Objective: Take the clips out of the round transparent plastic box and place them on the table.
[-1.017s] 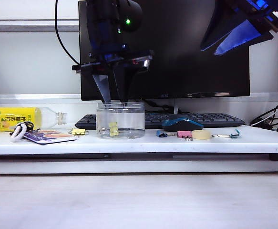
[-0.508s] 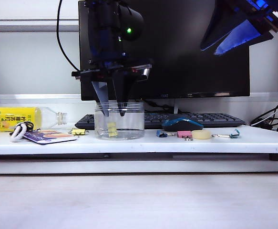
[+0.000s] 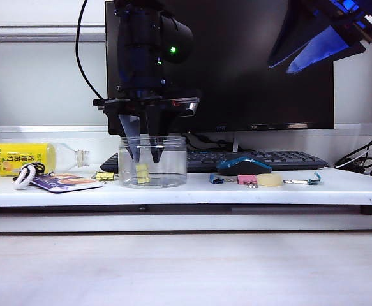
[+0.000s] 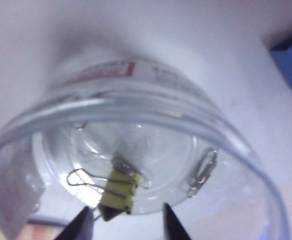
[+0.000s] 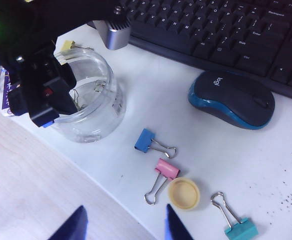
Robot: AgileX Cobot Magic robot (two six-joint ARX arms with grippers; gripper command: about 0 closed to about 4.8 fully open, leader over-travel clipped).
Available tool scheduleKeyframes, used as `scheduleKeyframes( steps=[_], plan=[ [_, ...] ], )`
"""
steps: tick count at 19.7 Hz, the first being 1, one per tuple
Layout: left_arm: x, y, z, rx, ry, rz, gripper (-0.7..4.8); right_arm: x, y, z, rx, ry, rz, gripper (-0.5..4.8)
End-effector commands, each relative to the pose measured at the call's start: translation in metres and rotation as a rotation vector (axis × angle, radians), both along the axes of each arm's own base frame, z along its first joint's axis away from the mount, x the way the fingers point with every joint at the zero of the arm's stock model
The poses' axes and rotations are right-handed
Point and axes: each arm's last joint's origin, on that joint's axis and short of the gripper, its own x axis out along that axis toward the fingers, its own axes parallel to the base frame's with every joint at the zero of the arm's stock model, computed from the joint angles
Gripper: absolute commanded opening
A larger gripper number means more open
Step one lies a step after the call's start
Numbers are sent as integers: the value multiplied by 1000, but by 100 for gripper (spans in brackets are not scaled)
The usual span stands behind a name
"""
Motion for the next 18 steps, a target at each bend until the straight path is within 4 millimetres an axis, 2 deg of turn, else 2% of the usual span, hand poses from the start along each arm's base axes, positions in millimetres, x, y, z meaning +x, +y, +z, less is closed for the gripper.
scheduleKeyframes(
  steps=[1, 9, 10, 12, 18],
  plan=[
    [0, 0, 0, 31, -14, -1, 182, 0, 0, 4, 8, -23, 4, 203],
    [3, -2, -12, 51, 10, -4, 179, 0, 0, 4, 8, -24, 4, 203],
    [3, -2, -12, 48, 7, -6, 171, 0, 0, 4, 8, -24, 4, 203],
    [4, -3, -12, 42, -3, -9, 95, 0, 0, 4, 9, -27, 4, 203],
    [7, -5, -12, 23, -30, -10, 84, 1, 0, 4, 9, -29, 4, 203]
  ],
)
